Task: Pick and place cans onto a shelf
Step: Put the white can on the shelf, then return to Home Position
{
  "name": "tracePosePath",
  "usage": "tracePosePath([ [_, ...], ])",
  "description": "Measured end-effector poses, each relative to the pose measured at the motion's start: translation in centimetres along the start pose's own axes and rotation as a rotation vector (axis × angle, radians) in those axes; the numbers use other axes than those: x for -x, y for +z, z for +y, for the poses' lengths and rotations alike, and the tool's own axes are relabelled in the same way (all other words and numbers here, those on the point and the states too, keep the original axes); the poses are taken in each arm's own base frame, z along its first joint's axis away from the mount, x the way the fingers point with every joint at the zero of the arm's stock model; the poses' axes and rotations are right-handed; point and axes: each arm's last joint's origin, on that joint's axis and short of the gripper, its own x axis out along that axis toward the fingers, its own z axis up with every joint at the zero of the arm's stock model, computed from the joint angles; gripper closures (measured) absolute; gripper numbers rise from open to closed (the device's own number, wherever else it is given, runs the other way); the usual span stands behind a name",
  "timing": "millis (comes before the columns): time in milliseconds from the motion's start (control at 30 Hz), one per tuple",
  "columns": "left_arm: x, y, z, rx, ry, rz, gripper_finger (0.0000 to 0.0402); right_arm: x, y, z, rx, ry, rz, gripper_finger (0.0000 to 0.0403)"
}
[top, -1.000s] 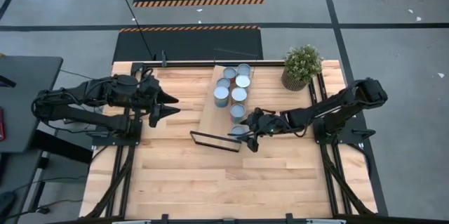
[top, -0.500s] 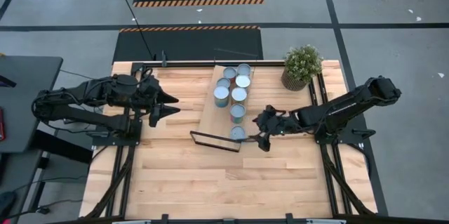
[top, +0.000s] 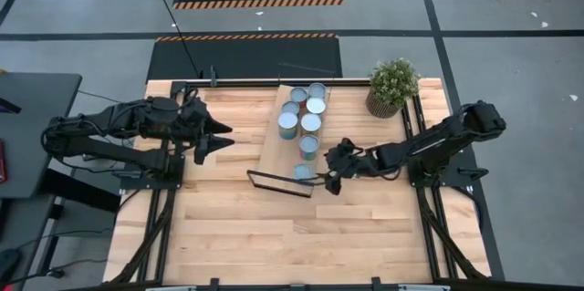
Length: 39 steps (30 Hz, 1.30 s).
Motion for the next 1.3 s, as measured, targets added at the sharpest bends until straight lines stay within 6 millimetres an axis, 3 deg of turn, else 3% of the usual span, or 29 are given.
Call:
tracePosePath([
  [167, 0.1, 0.1, 0.0, -0.007, -0.003, -0.017, 0.0169, -0.1, 0.1, -0.4, -0.079, -0.004, 0.001, 0.0054],
  [333, 0.5, 0.0, 0.1, -0.054, -0.017, -0.052, 0.0169, 1.9, 0.4, -0.9, -0.112, 0.025, 0.054, 0.0054],
  [467, -0.8, -2.0, 1.1, -0.052, -0.026, -0.077, 0.0169, 4.3, 0.8, -1.7, -0.194, 0.033, 0.057, 0.0054],
  [600, -2.2, -4.8, 2.6, 0.007, -0.053, -0.117, 0.0169, 7.0, 2.0, -2.3, -0.250, 0.076, -0.047, 0.0054],
  [833, -1.2, -7.1, 4.6, 0.123, -0.097, -0.303, 0.0169, 11.1, 3.4, -3.7, -0.275, 0.049, -0.269, 0.0054],
  [1300, 2.1, -10.0, 6.9, 0.256, -0.097, -0.527, 0.0169, 12.1, -1.0, -6.5, -0.512, 0.122, -0.496, 0.0054],
])
